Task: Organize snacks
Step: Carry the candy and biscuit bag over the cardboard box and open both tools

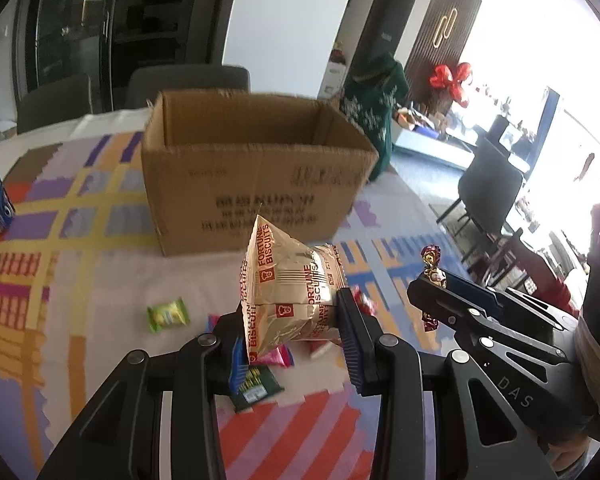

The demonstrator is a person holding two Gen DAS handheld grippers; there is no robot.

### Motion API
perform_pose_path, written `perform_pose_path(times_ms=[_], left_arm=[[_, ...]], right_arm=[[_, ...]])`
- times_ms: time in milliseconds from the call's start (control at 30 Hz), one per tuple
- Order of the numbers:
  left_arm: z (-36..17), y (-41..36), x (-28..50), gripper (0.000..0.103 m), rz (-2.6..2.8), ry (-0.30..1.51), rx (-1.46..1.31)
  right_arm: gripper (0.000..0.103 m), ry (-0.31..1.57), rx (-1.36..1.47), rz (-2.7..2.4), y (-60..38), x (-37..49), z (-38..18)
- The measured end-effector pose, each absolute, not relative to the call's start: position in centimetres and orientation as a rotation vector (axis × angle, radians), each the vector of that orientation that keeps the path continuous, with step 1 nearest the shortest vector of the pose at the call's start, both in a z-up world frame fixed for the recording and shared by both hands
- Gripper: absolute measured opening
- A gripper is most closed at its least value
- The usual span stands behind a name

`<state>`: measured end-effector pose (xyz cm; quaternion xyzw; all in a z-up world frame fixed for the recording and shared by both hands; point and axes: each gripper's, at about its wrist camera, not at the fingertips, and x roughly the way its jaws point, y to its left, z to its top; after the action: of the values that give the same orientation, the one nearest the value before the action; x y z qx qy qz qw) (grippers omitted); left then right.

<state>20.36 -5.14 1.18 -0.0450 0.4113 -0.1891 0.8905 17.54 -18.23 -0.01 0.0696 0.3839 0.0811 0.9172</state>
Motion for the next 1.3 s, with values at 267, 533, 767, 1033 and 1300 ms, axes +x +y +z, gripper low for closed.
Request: perform_pose_path(times_ms=[267,533,767,1033,1300], left_arm=[[4.1,-4.2,21.8,0.038,-0.366,0.768,-0.089],[6.2,-3.0,23.5,0.038,-0.337,0.71,-0.097],[7.2,-2.4,25.4,0.038,-0.31,0.683,-0.091],[8.4,-1.7,28.0,0.038,-0.294,0.671,-0.103],[8.8,-1.0,31.2,0.038,-0.276,0.685,-0.11]], right_arm=[[0.026,0.715,0.134,0.185,-17.4,19.4,2.8],[0.026,0.66,0.126,0.197,-16.9,21.5,4.7],[0.026,0.63,0.117,0.196,-16.5,24.0,6.0],[0.026,0.597,0.101,0.207,-15.7,26.8,7.7],[0.026,0.605,0.086,0.215,-14.9,30.1,8.5]])
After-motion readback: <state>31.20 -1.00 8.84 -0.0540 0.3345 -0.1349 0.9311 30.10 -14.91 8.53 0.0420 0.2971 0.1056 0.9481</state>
